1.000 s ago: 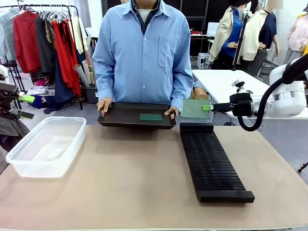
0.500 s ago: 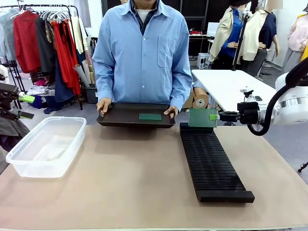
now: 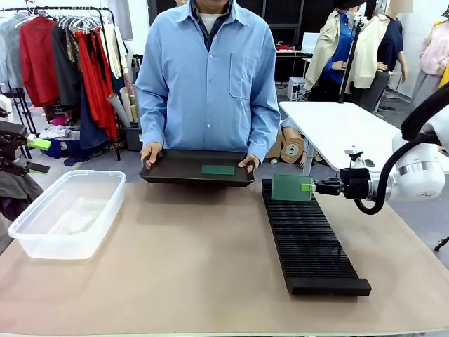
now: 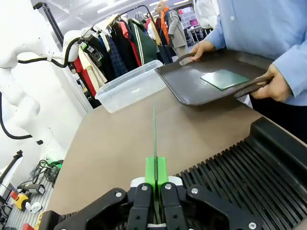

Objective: Sort PCBs into racks and boxes based on the side picked up.
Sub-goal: If the short side of the Blank PCB is picked up, insert it into the PCB Rack ; if the long side is picked up, place it in the Organizing box.

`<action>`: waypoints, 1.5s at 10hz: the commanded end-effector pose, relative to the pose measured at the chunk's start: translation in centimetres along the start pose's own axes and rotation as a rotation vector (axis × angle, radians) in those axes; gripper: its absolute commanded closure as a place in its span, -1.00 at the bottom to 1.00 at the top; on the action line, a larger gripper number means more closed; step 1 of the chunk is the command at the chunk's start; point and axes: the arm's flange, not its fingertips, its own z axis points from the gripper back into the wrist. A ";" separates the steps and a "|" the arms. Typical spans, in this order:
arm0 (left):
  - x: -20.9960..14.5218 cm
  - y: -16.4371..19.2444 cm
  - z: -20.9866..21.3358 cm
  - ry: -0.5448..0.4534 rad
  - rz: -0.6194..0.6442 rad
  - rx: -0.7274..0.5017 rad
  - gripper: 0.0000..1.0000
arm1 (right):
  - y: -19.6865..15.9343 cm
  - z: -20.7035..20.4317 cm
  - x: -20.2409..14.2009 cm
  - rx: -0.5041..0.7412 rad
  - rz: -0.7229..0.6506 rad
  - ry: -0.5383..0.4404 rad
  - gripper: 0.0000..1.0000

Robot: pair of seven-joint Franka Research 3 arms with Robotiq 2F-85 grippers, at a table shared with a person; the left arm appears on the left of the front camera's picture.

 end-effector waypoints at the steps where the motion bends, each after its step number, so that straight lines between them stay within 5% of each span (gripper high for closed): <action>1: -0.1 -0.1 0.0 0.002 -0.003 0.006 -1.00 | -1.2 -0.3 0.3 -0.003 0.041 -0.007 1.00; 15: -0.1 -0.1 0.0 0.002 -0.003 0.006 -1.00 | -2.8 -0.6 -1.2 0.012 0.004 0.012 1.00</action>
